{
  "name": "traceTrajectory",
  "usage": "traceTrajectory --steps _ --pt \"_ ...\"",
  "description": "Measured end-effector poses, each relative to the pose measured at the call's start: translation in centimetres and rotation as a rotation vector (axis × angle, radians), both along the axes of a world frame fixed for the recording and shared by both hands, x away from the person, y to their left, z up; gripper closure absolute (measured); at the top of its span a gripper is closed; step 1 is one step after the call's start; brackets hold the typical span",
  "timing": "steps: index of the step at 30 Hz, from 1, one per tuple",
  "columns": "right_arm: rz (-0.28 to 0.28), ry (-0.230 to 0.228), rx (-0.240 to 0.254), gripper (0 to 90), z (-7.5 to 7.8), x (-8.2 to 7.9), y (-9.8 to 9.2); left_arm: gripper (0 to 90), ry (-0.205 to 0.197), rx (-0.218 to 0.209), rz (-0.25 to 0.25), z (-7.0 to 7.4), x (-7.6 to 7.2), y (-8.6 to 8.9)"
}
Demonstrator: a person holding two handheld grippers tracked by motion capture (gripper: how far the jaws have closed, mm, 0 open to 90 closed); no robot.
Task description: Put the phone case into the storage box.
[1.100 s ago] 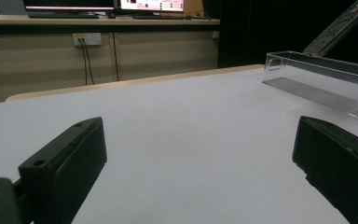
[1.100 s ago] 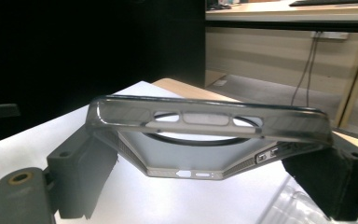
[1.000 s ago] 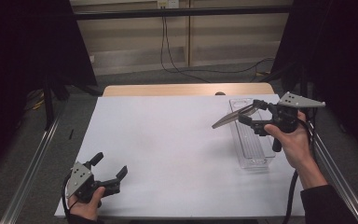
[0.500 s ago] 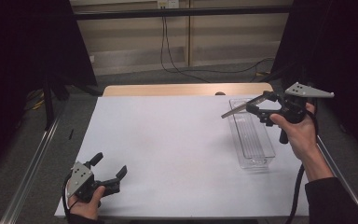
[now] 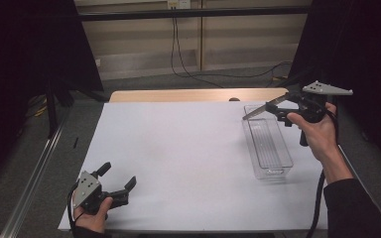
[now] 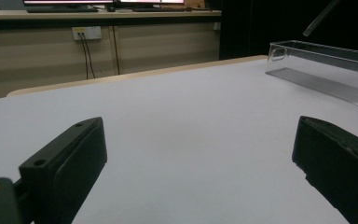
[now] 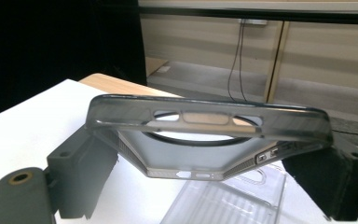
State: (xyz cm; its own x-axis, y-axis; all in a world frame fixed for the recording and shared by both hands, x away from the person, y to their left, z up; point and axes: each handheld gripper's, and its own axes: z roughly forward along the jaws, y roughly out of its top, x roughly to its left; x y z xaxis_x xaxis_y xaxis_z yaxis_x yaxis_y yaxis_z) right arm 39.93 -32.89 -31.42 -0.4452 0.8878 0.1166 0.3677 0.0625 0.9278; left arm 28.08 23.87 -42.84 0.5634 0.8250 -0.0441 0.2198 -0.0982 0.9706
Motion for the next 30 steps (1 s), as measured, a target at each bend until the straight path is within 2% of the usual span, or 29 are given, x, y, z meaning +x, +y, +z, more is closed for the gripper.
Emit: traceTrajectory --steps 10,22,24,26,30 --pt "-0.052 0.024 -0.032 12.1 0.1 1.2 -0.3 3.1 0.01 -0.007 -0.011 0.0 0.0 0.0" --pt "-0.096 0.062 -0.102 12.1 -1.0 2.4 -0.5 3.1 0.002 0.006 -0.009 0.0 0.0 -0.1" --pt "-0.1 0.071 -0.109 12.1 -1.2 2.6 -0.5 3.1 0.003 0.003 -0.005 0.0 0.0 -0.2" --pt "-0.109 0.076 -0.114 12.1 -1.4 2.8 -0.5 3.1 0.015 0.001 -0.023 0.0 0.1 -0.1" --pt "-0.125 0.089 -0.124 12.1 -1.8 3.2 -0.3 3.1 0.01 0.012 -0.017 0.0 0.2 0.1"
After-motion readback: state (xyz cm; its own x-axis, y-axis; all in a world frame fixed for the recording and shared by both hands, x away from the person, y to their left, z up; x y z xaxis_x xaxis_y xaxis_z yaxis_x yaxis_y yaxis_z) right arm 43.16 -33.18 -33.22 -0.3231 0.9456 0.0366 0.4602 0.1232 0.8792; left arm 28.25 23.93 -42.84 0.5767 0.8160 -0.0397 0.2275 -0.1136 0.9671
